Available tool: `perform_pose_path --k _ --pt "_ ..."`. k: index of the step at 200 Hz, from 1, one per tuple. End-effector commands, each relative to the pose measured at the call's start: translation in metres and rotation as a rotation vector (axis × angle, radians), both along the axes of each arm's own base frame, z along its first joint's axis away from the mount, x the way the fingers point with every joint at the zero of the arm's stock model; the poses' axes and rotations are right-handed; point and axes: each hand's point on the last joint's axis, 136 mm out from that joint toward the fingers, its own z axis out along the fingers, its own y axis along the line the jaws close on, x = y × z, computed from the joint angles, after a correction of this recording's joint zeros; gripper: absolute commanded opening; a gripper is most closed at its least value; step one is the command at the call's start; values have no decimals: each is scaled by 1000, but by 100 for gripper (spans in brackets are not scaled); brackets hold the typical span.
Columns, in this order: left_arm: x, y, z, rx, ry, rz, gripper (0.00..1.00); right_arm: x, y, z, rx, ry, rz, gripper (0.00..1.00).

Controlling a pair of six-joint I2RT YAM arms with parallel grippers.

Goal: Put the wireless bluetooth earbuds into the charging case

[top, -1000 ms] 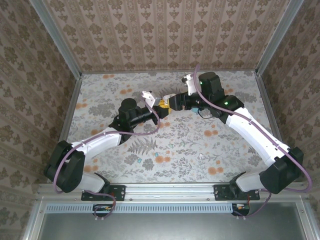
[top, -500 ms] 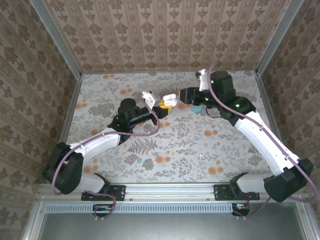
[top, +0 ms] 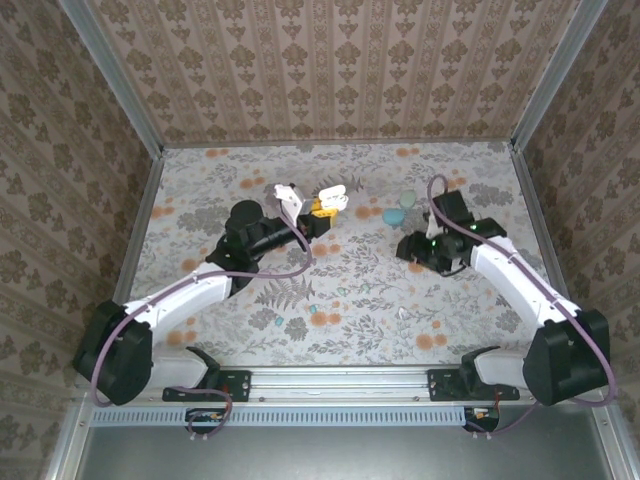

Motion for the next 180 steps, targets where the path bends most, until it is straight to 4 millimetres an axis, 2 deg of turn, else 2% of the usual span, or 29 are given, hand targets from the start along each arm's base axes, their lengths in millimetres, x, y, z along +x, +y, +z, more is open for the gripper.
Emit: perform_pose_path --k 1,28,62,129,158,161,180 --pt "-8 5 6 -13 -8 8 21 -44 -2 -28 -9 173 -48 55" --pt "-13 8 5 -16 -6 18 21 -66 -1 -49 -15 231 -65 57" --pt "-18 9 3 -13 -4 11 21 -78 1 -62 -91 264 -27 57" --pt "-26 6 -11 7 22 -10 21 -76 5 -73 -195 294 20 49" --pt "-28 6 -12 5 20 -9 21 -69 11 -73 -193 278 37 47" --pt "-28 6 -11 5 18 -9 21 -70 10 -78 -207 301 39 46" --pt "-29 6 -12 7 20 -10 21 -68 11 -81 -219 312 46 45"
